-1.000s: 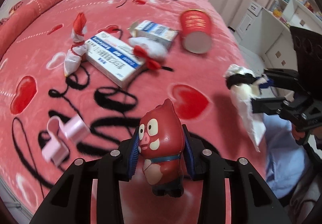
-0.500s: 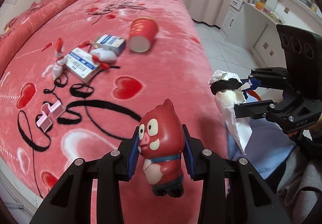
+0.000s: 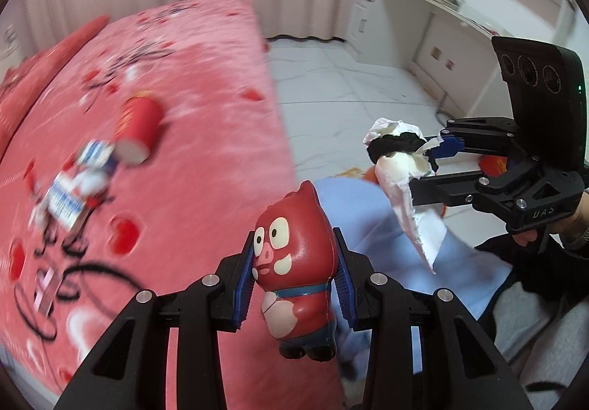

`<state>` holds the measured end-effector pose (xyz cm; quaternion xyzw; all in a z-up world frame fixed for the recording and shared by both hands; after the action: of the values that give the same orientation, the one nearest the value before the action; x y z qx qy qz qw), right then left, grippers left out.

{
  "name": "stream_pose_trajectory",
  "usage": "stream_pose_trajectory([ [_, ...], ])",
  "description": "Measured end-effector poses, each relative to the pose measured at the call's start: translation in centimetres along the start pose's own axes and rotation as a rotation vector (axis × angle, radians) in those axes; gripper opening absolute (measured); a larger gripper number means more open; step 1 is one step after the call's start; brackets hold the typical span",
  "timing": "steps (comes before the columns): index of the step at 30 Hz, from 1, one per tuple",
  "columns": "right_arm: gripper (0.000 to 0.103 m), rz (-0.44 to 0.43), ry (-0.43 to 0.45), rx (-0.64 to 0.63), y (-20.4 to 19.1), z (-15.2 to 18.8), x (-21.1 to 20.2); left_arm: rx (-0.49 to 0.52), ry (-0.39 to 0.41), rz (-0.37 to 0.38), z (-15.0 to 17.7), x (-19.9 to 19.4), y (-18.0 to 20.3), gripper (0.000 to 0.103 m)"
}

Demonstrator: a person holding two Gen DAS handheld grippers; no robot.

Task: Collect trash
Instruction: 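Carry the tissue and red figurine over the orange bin with both tools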

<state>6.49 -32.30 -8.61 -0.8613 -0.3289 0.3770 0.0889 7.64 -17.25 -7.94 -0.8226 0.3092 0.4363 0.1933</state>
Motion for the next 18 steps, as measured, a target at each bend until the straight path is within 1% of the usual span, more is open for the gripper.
stream_pose_trajectory([
  [4,0.048,0.059,0.038,0.038,2.3,1.3,-3.7,0.078,0.003,0.049,-2.7,1.6,3.6,0.040],
  [11,0.048,0.184,0.092,0.147,7.7,4.6,-10.0,0.204,0.000,0.139,-6.5,4.7,9.4,0.040],
  [18,0.048,0.296,0.121,0.265,12.9,8.5,-14.8,0.295,-0.034,0.221,-8.9,8.2,14.4,0.040],
])
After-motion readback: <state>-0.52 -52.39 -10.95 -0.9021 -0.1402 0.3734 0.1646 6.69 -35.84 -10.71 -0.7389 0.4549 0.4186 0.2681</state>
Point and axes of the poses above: each gripper's, at about its wrist camera, not at the fingertips, and x roughly the way its jaws point, y to its right, z to its underside, the point moved 5 cm from there along x, roughly the way its jaws point, and after that the axes turned 7 degrees about -z, right-handed, at the moved point
